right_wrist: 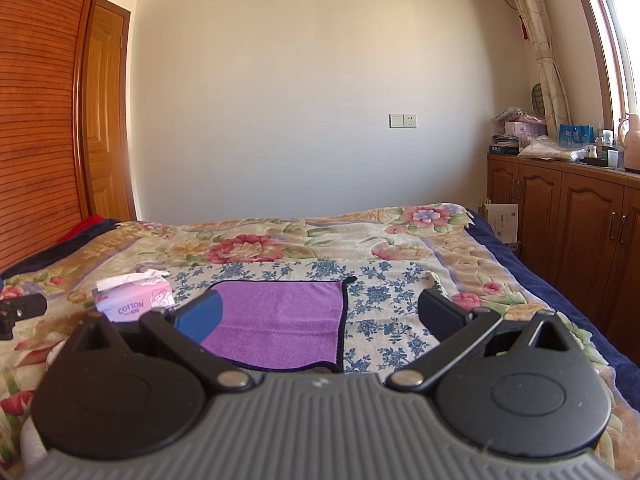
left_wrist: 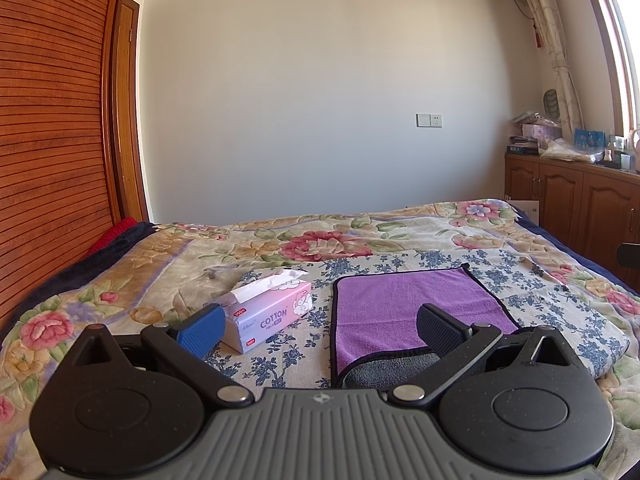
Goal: Fold towel
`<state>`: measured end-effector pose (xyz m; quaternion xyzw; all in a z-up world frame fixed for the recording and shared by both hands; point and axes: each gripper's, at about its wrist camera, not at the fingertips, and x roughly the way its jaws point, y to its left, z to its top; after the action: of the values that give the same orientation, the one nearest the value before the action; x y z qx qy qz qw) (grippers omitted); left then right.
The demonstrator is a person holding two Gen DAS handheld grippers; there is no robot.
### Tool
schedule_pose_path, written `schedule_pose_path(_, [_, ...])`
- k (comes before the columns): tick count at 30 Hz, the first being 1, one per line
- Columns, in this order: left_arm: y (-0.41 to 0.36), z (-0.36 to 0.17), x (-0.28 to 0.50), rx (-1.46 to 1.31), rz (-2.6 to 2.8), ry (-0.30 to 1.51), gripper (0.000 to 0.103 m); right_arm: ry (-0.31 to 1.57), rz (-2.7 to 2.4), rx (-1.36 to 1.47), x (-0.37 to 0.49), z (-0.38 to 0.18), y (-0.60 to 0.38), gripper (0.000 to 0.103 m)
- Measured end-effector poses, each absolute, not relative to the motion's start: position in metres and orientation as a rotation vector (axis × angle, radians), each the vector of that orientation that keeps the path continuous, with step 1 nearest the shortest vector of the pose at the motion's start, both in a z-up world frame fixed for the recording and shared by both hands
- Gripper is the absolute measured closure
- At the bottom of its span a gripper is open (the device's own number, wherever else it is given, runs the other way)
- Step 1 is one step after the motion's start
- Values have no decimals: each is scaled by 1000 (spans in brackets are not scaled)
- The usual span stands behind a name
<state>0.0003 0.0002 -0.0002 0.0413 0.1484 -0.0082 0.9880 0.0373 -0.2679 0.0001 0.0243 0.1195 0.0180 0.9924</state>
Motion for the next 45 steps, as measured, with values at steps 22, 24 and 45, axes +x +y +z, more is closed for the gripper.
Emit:
schedule_pose_path(22, [-2, -3, 0, 82, -17, 300, 0, 242, 36, 48, 39, 0, -268, 0])
schedule_pose_path(24, [-2, -4, 0, 84, -18, 303, 0, 242, 38, 49, 39, 0, -268, 0])
schedule_pose_path(45, [-14, -14, 24, 168, -49, 386, 0, 287, 101, 85, 60, -7, -269, 0])
